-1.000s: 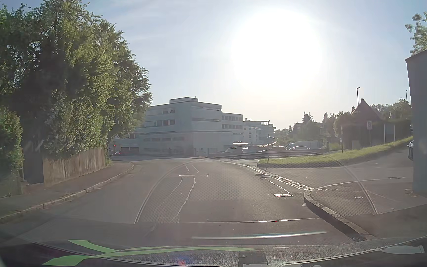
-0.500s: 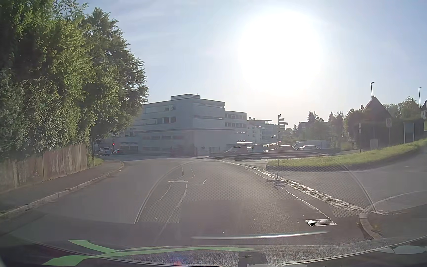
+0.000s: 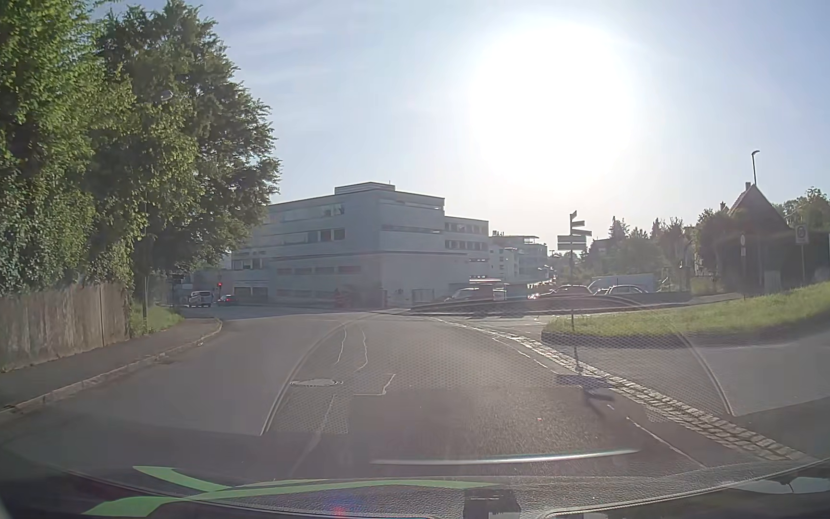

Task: Follow the waypoints while adhering to traffic rules and regulations

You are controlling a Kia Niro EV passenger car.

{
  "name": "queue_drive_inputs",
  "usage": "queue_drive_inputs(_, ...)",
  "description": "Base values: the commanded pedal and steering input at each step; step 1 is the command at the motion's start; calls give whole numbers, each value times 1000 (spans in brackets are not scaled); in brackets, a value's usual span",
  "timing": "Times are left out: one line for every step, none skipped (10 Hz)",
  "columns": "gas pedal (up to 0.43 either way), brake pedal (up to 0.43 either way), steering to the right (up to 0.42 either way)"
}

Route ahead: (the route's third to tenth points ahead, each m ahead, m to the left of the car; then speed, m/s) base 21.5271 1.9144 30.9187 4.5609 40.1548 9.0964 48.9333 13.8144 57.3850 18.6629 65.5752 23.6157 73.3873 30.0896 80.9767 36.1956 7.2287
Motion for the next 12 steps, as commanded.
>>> queue_drive_inputs(0, 0, -20)
queue_drive_inputs(0, 0, -23)
queue_drive_inputs(0, 0, -25)
queue_drive_inputs(0, 0, -29)
queue_drive_inputs(0, 0, -33)
queue_drive_inputs(0, 0, -35)
queue_drive_inputs(0, 0, -39)
queue_drive_inputs(0, 0, -42)
queue_drive_inputs(0, 0, -44)
queue_drive_inputs(0, 0, -44)
queue_drive_inputs(0, 0, -45)
queue_drive_inputs(0, 0, -44)
